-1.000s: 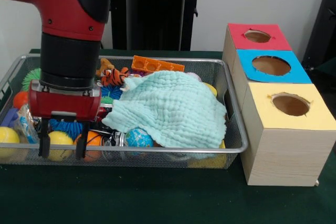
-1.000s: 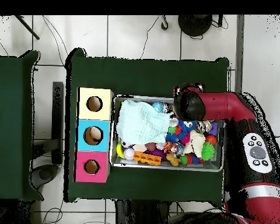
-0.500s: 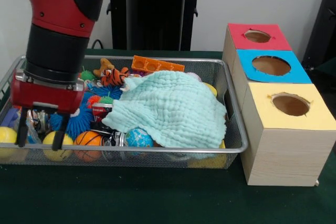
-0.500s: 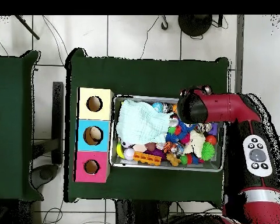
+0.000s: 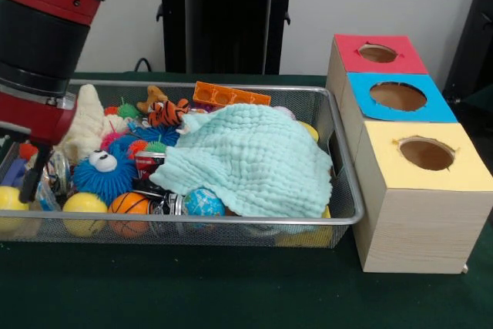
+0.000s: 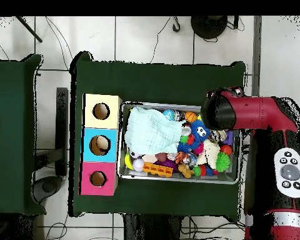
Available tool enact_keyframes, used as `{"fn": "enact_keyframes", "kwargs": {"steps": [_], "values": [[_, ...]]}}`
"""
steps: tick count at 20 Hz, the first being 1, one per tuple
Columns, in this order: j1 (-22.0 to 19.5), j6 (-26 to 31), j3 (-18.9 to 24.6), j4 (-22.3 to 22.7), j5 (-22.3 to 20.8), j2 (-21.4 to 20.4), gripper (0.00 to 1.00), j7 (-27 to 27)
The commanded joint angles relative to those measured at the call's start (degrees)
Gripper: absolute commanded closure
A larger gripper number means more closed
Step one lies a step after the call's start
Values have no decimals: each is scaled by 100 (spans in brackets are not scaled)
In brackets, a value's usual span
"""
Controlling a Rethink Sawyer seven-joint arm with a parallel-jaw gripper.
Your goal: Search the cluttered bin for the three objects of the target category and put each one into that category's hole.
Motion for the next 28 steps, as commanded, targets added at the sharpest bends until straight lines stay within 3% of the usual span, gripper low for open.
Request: {"fn": "enact_keyframes", "kwargs": {"steps": [1,8,13,17,23,28], "values": [[-236,789,231,-235,-128,276,0,-1056],[-417,1066,508,-165,-39,448,0,-1553],[-481,979,509,190,4,468,0,-1361],[-639,1017,704,366,122,501,0,-1514],[-737,991,802,1020,423,149,0,-1163],[-958,917,1136,1335,629,106,0,-1251]]}}
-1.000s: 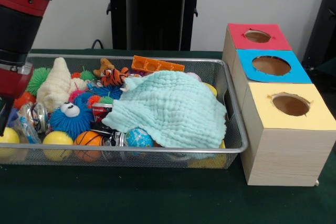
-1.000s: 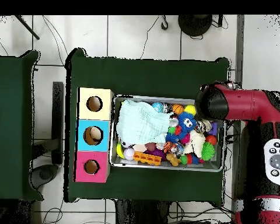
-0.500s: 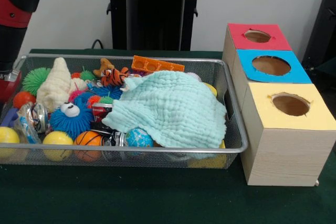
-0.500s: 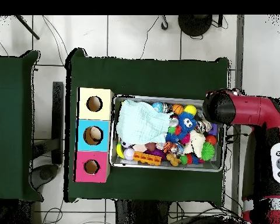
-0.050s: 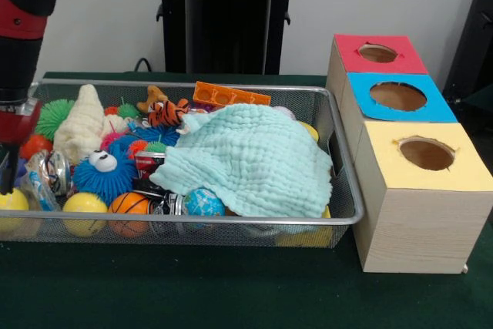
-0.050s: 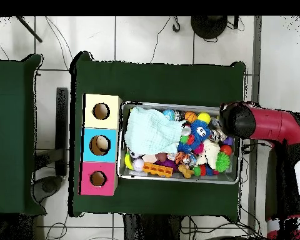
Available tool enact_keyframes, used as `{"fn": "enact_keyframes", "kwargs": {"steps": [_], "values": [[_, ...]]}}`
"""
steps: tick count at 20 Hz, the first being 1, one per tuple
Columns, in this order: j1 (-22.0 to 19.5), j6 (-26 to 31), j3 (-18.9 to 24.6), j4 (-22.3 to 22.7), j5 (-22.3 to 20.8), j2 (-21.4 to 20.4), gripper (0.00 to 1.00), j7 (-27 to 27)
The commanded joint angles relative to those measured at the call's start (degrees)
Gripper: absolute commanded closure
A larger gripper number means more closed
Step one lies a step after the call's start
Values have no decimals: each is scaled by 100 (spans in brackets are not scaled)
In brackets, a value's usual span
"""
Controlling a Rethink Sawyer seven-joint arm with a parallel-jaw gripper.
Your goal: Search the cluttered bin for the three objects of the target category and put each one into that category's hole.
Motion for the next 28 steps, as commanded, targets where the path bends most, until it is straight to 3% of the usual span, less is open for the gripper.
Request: {"fn": "enact_keyframes", "kwargs": {"steps": [1,9,20,28], "values": [[-230,599,906,1056,319,-93,0,-1262],[-384,460,1070,1364,328,-69,0,-1154],[-294,127,718,1326,-182,309,0,-915],[-61,-53,303,1493,-491,-108,0,-463]]}}
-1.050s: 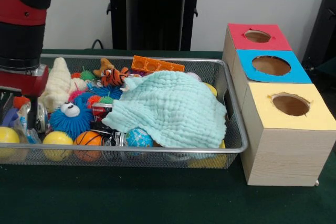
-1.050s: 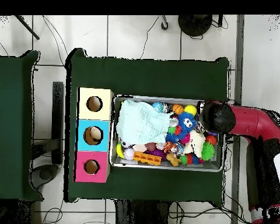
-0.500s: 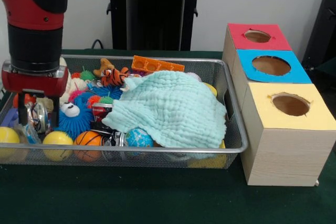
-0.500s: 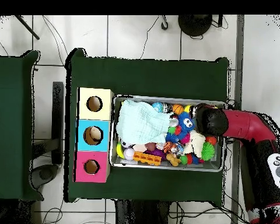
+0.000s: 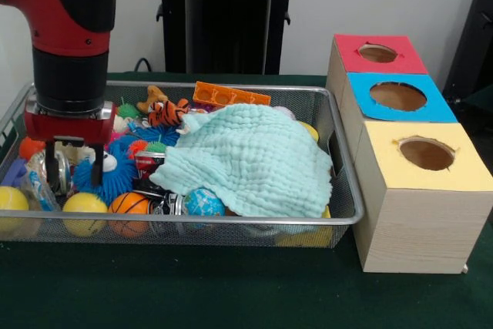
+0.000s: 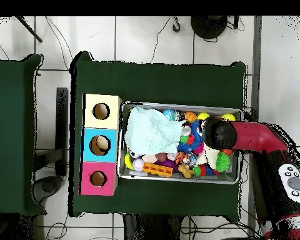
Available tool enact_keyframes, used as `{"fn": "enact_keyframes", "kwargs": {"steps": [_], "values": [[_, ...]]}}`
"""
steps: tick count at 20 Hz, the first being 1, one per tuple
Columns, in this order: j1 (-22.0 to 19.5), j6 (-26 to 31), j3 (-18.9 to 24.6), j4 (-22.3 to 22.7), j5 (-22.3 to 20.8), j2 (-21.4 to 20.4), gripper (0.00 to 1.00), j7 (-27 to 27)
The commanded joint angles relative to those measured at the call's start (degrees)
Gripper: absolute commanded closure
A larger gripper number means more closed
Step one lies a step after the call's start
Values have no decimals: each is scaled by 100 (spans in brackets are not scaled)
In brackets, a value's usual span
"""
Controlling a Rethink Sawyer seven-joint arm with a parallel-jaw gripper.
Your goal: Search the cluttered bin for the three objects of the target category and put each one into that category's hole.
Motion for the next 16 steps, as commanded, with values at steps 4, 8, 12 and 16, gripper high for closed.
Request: {"fn": "enact_keyframes", "kwargs": {"steps": [4,8,12,16], "values": [[107,-86,-186,545,-552,-228,0,-404],[144,-151,-285,602,-602,-352,0,-271],[258,-288,-409,621,-679,-500,0,-93],[318,-504,-535,584,-780,-467,0,80]]}}
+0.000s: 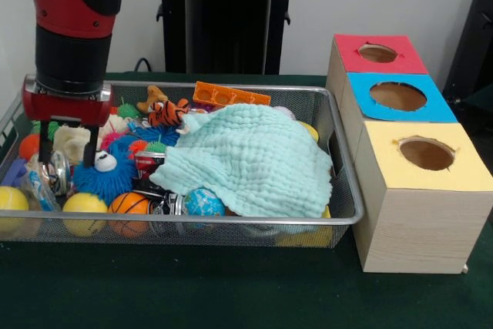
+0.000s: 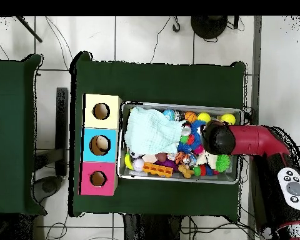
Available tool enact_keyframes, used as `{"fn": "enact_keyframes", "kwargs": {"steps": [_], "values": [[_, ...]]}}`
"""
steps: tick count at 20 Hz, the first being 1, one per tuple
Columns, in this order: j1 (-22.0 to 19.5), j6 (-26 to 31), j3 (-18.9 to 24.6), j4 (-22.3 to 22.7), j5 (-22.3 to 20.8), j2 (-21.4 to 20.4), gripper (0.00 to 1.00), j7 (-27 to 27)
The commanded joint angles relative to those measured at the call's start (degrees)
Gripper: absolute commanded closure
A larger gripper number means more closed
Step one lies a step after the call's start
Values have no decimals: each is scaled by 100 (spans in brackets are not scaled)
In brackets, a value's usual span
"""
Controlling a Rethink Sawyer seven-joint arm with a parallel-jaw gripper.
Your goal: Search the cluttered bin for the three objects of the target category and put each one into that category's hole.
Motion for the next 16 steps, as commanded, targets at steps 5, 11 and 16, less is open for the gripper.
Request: {"fn": "enact_keyframes", "kwargs": {"steps": [5,11,16], "values": [[27,-487,-135,62,-482,184,0,-90],[13,-741,-105,-58,-498,368,0,-45],[-14,-877,-55,-167,-469,502,0,-59]]}}
